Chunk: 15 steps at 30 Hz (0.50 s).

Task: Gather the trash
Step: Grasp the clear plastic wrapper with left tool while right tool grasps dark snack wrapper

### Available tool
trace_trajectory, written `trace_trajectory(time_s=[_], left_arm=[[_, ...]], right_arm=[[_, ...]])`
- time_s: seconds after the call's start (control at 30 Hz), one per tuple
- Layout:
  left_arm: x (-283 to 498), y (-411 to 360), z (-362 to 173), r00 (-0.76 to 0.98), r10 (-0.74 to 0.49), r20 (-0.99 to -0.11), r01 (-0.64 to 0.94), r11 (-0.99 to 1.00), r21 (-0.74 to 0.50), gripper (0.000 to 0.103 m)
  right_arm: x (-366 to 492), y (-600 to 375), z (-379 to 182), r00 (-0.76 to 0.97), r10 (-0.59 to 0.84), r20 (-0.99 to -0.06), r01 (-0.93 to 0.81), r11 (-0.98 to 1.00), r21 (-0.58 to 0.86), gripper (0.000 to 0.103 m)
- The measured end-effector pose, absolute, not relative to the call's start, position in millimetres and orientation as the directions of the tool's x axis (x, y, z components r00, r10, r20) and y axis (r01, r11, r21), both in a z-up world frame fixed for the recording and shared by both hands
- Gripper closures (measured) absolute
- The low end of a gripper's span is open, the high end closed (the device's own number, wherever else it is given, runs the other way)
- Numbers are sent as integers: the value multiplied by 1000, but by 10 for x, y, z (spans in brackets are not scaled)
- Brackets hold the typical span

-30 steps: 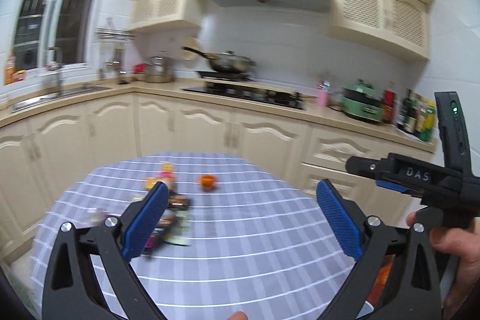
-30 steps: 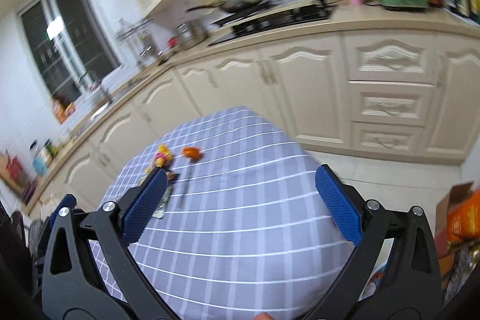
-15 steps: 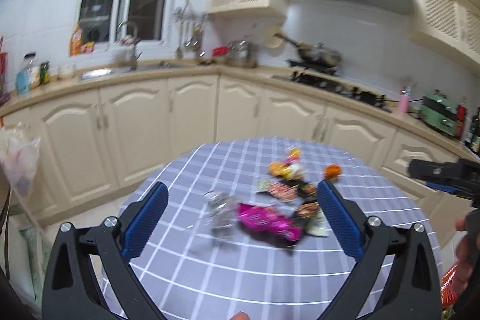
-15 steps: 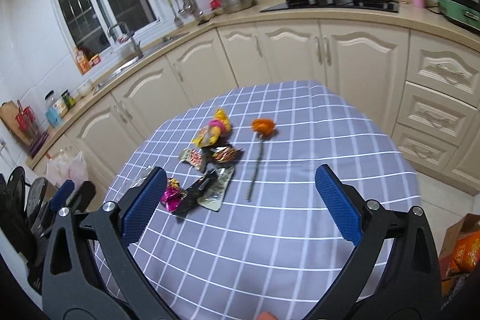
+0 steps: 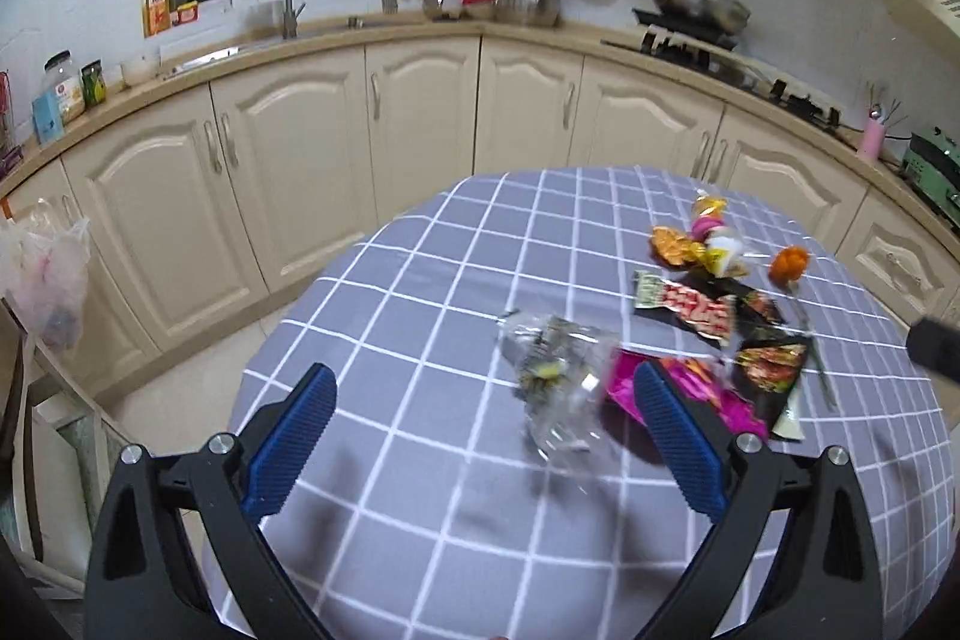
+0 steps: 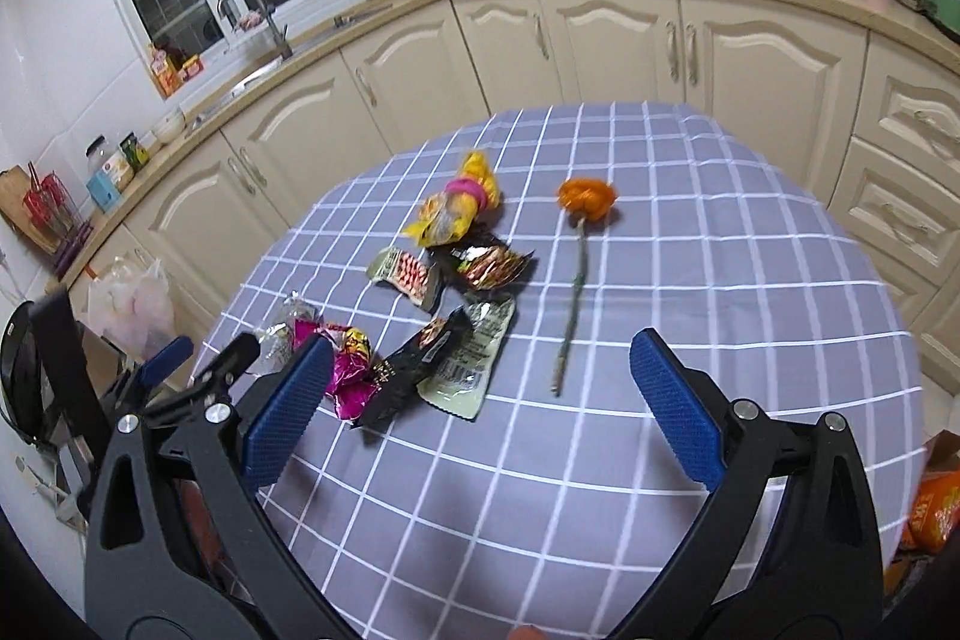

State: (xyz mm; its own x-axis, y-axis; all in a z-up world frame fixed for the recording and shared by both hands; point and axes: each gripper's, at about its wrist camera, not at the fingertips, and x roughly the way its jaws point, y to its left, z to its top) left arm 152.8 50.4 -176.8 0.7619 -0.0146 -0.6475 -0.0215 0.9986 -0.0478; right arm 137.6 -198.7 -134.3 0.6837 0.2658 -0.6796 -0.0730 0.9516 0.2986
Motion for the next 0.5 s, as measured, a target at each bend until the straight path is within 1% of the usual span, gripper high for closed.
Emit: trace_trajectory(time_s=[0.03, 0.07, 0.1, 0.17, 0.2, 0.23, 0.27, 0.3, 0.33, 0.37, 0.4, 0.43, 0.5], left_arm=[[1565, 512, -1779, 760, -5, -650, -29, 999, -41, 6], [1616, 526, -1795, 753, -3, -657, -28, 999, -37, 6], [1668, 536, -1819, 742, -9, -671, -22, 999, -39, 6], [1746, 543, -1863, 718, -31, -695, -5, 999, -49, 7], [1787, 537, -1893, 702, -52, -710, 14, 998, -60, 14], [1817, 530, -1912, 689, -68, -721, 27, 997, -68, 24], [1853, 528, -1953, 670, -89, -737, 42, 996, -82, 29], [1871, 527, -1984, 659, -104, -745, 51, 994, -93, 39], [1893, 532, -2009, 649, -121, -751, 60, 992, -108, 48], [1926, 543, -2032, 636, -143, -758, 69, 989, -128, 53], [1942, 550, -2041, 635, -148, -759, 70, 988, -134, 61], [1959, 549, -2041, 635, -152, -757, 74, 988, -136, 72], [1974, 548, -2054, 629, -187, -755, 99, 982, -161, 79]], right_arm=[[1427, -1938, -1387, 673, 269, -689, -77, 952, 296, 12], [1463, -1901, -1427, 663, 270, -698, -79, 953, 294, 19], [1514, -1855, -1475, 652, 274, -707, -80, 952, 295, 24], [1635, -1758, -1581, 624, 286, -727, -82, 949, 303, 39], [1675, -1727, -1613, 616, 290, -732, -83, 948, 306, 43], [1720, -1681, -1645, 607, 297, -737, -88, 947, 310, 49], [1769, -1621, -1684, 596, 301, -744, -95, 947, 307, 56], [1801, -1580, -1710, 588, 302, -751, -101, 948, 302, 60], [1836, -1523, -1750, 579, 297, -759, -109, 951, 290, 71], [1850, -1497, -1763, 581, 289, -761, -112, 954, 278, 78], [1855, -1480, -1773, 582, 282, -762, -114, 957, 266, 83], [1848, -1478, -1785, 581, 287, -762, -118, 956, 270, 91], [1790, -1504, -1786, 588, 304, -750, -133, 950, 281, 94]])
